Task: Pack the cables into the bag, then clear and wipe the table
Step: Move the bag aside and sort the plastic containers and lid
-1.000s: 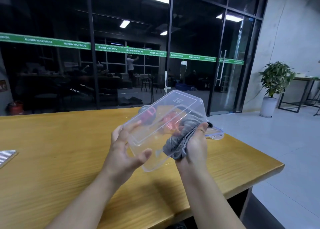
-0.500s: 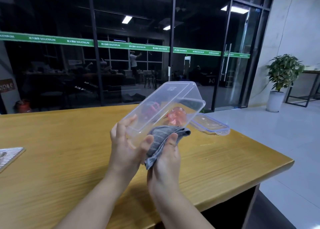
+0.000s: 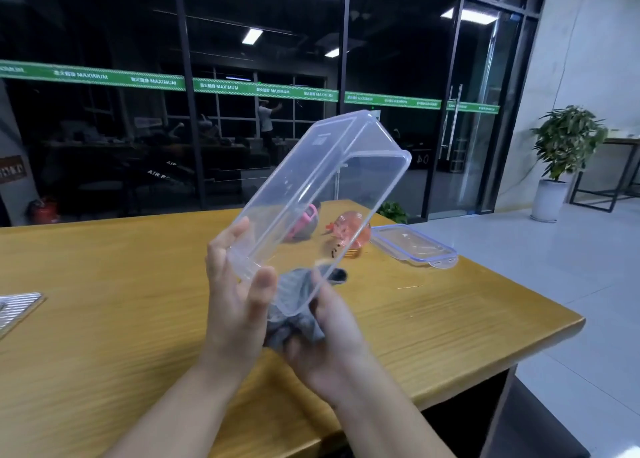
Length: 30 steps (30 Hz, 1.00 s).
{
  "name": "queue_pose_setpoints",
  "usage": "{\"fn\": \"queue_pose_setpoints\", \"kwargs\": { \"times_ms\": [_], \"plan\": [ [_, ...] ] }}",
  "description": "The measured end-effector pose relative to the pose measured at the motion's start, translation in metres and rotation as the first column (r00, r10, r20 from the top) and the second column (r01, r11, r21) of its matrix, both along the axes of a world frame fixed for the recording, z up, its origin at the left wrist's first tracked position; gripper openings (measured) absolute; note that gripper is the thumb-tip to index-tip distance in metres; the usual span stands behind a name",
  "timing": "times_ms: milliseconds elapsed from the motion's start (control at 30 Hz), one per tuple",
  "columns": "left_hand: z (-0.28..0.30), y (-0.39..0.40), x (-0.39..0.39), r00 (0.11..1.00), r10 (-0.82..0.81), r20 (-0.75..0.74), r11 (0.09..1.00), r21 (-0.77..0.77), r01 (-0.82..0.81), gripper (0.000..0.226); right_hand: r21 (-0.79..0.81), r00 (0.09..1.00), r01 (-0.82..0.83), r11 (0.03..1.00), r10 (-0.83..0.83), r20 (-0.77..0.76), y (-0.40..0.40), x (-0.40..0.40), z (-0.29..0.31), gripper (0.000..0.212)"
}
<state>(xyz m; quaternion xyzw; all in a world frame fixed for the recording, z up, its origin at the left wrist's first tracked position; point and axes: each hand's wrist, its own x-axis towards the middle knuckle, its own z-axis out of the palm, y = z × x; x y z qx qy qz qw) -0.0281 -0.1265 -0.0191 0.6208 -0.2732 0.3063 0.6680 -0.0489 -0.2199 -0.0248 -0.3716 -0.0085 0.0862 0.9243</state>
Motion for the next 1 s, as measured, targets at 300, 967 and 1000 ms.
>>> {"fn": "queue_pose_setpoints", "kwargs": {
  "times_ms": [300, 967, 1000],
  "plan": [
    [-0.009, -0.001, 0.006, 0.988, -0.151, -0.033, 0.985, 0.076, 0.153, 0.073, -0.336, 0.977, 0.05, 0.941, 0.024, 0.214, 0.006, 0.005, -0.006, 0.02],
    [0.002, -0.004, -0.006, 0.911, -0.382, -0.157, 0.921, 0.014, 0.389, 0.088, -0.108, 0.77, 0.592, 0.799, -0.52, 0.37, -0.013, 0.039, 0.0, 0.008],
    [0.003, -0.006, -0.008, 0.909, -0.382, -0.166, 0.92, 0.031, 0.392, 0.089, -0.142, 0.749, 0.622, 0.77, -0.532, 0.395, -0.015, 0.039, -0.001, 0.008]
  ]
}}
